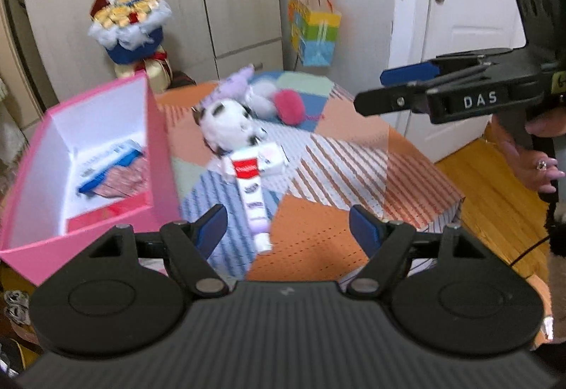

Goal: Organize soft objects
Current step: 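Open the left gripper and move it back toward the Colgate toothpaste, then grasp the Colgate tube with the left gripper while the right grasps the tissue pack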

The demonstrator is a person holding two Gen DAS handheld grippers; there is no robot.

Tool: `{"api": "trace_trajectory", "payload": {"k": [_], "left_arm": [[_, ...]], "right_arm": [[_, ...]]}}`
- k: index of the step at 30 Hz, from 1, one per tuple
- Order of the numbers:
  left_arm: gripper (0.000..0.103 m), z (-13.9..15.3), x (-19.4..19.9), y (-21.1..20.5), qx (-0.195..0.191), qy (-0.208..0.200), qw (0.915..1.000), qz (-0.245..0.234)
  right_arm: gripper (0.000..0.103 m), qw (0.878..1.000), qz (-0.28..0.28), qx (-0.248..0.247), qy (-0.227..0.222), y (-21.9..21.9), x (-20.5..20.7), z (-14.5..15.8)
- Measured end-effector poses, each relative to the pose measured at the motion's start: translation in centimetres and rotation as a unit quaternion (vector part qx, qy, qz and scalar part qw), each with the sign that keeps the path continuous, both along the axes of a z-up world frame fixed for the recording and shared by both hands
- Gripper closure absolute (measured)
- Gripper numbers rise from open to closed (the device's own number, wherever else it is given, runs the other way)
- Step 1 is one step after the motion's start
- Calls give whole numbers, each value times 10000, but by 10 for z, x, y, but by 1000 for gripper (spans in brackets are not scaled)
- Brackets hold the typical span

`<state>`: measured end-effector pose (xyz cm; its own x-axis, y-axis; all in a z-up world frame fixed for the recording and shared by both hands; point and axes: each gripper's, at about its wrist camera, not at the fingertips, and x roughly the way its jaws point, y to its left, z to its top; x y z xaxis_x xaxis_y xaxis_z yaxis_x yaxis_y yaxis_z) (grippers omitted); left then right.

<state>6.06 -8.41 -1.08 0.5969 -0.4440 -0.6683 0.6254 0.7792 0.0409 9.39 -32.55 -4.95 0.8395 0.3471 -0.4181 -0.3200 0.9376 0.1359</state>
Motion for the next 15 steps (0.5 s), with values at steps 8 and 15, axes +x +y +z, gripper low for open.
{"api": "trace_trajectory", "payload": {"k": [8,15], "left_arm": [[31,-40,37,-17,-392,280,9975,507],[36,-74,68,-32,-109,223,9963,825]], "right_arm": [[27,9982,463,-294,-246,-3,30,-40],[27,9930,1023,-588,-12,7,73,-58]]}}
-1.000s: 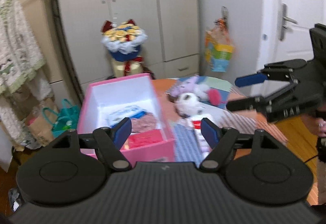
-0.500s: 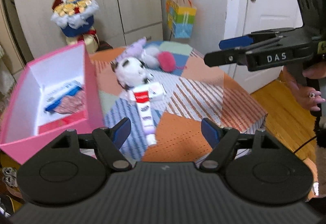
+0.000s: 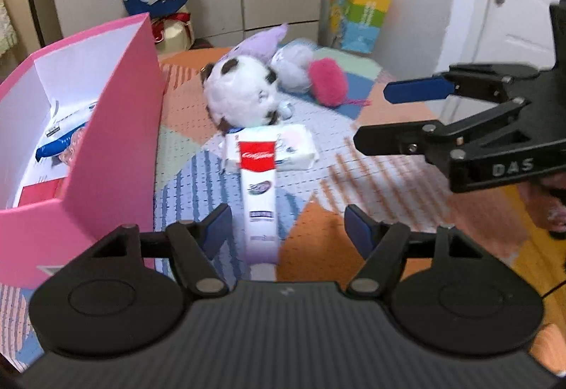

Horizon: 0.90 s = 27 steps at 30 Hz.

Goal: Organize soft objects
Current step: 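Grasp the Colgate tube with the left gripper while the right grasps the tissue pack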

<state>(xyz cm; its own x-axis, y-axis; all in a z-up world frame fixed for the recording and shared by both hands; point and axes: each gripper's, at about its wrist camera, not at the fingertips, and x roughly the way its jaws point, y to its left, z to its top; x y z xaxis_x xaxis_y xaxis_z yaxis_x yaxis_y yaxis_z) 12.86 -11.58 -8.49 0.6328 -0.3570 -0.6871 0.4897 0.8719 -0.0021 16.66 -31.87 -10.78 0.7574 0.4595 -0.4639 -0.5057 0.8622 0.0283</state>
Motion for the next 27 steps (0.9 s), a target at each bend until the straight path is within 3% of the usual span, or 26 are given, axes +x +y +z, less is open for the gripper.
{"api": "trace_trajectory", "payload": {"k": [9,16,21,27], "left_arm": [[42,-17,16,-10,368,-447,9983,102],[47,-27,26,-6,74,-177,9993,333],[79,-30,17,-6,24,-372,9985,390],[79,-30,6,5,-203,-364,9980,472]], "right_arm": [[27,9975,383,-523,290,14,38,-13],[28,9951,641,-560,510,22,55,-19],[28,9932,649,-711,661,31,70,-26],[27,9901,779,-920,716,37,80,-33]]}}
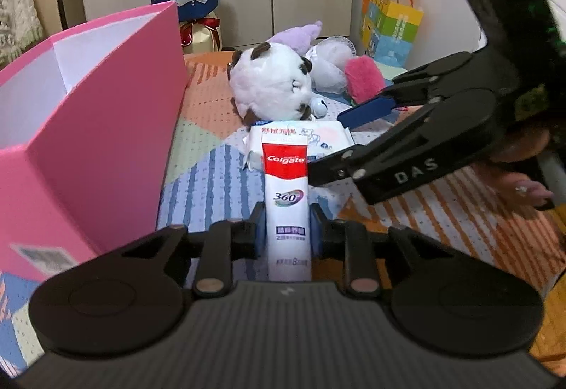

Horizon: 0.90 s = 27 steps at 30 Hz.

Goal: Organize soft objects
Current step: 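Grasp the Colgate tube with the left gripper while the right grasps the tissue pack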

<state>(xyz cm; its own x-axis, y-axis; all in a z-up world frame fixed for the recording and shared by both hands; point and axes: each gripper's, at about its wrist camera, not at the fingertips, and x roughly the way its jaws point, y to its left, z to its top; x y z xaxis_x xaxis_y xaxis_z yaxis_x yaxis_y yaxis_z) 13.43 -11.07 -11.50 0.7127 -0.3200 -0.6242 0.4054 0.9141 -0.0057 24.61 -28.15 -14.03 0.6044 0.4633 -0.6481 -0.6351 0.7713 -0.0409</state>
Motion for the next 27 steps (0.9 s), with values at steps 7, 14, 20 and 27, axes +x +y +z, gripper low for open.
{"api": "trace_trajectory", "payload": {"k": [7,14,20,27], "left_arm": [[79,-1,-3,-1,67,-93,9999,86],[79,0,-1,3,5,-61,10000,69],[77,-2,2,-4,122,-141,9998,58],[78,-2,0,-8,278,-305,9991,-37]], "right_arm": [[27,9999,-14,-60,-92,9,4,-1],[52,9996,-257,79,-100,5,-19,2],[51,9990,-424,136,-87,0,-27,-1],[50,9994,-115,146,-293,9,-15,-5]]}}
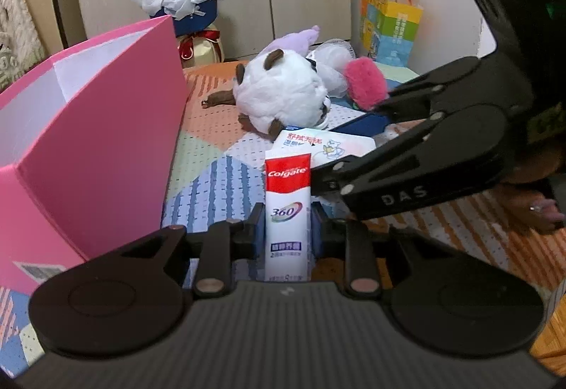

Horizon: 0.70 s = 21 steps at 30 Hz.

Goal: Organize soft objects
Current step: 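Grasp the Colgate tube with the left gripper while the right grasps the tissue pack, then lift both items and carry them over the pink shoebox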

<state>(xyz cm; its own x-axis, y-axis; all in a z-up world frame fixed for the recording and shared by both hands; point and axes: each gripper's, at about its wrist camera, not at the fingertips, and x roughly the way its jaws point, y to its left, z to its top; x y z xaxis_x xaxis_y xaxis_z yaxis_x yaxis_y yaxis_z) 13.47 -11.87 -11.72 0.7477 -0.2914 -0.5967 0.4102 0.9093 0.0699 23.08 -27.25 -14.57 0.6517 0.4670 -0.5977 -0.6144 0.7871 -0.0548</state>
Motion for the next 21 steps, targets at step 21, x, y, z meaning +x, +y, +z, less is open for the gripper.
{"api": "trace_trajectory", "payload": {"k": [21], "left_arm": [[79,18,-15,25,-580,375,9975,-131]], "right_arm": [[58,9889,-1408,456,141,-8,-81,-3]]}}
